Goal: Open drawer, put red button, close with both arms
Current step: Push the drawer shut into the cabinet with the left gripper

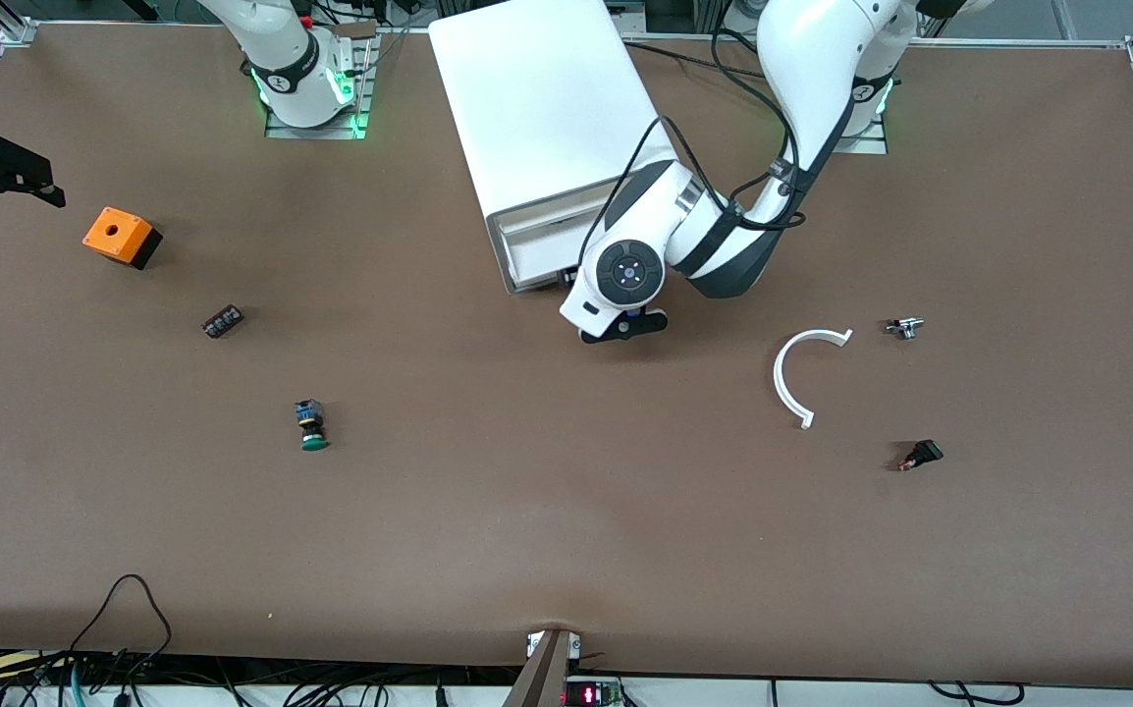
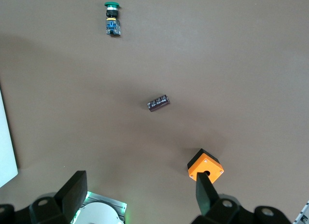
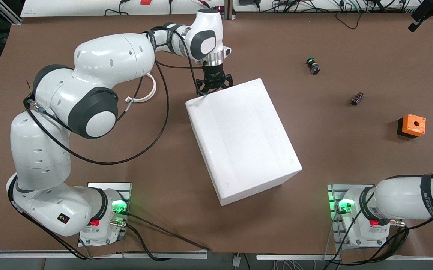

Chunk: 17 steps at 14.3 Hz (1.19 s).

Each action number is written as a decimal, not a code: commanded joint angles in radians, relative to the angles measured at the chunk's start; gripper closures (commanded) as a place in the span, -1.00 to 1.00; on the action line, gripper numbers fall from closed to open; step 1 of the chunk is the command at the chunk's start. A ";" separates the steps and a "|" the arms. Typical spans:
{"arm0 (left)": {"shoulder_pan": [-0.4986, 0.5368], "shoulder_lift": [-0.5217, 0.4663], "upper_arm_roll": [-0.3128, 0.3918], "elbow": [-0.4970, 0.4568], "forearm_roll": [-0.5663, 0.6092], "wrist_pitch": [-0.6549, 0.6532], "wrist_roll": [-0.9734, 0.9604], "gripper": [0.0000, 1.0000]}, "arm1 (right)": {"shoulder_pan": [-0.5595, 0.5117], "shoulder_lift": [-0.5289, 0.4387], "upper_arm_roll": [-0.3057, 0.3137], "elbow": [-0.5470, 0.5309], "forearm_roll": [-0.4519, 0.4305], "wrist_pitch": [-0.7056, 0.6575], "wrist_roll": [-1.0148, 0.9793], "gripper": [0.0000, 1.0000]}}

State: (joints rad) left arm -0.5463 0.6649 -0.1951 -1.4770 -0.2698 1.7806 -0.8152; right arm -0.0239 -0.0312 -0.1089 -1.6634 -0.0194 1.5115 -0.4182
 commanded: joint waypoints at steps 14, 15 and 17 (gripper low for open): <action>0.059 0.004 -0.014 0.012 -0.111 -0.095 0.100 -1.00 | -0.008 0.022 0.009 0.027 -0.005 0.001 -0.019 -1.00; 0.063 0.004 -0.014 0.014 -0.111 -0.105 0.105 -1.00 | -0.008 0.024 0.009 0.025 -0.004 0.001 -0.020 -1.00; 0.066 0.002 -0.012 0.015 -0.111 -0.116 0.108 -1.00 | -0.008 0.030 0.009 0.027 -0.002 0.003 -0.019 -1.00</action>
State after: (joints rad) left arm -0.4933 0.6768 -0.1996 -1.4700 -0.3593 1.6948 -0.7283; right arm -0.0243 -0.0168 -0.1080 -1.6593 -0.0193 1.5193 -0.4206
